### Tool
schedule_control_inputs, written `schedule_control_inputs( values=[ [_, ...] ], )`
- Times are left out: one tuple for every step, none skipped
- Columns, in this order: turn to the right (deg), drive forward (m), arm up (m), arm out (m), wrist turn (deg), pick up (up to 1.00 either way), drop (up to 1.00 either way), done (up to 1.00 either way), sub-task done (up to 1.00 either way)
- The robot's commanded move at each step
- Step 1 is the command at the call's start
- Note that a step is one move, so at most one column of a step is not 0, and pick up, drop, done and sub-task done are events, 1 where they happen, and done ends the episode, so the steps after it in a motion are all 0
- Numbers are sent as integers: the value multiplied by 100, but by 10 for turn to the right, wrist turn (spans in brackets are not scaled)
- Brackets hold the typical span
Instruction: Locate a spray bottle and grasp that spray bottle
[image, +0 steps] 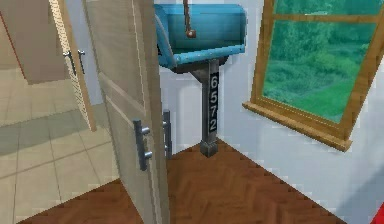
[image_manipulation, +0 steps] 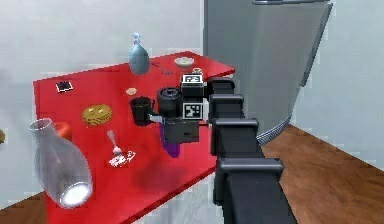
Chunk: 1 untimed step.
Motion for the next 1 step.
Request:
schedule_control_inputs(
  values=[
    [0,0,0,0,0,0,0,100,0]
  ],
)
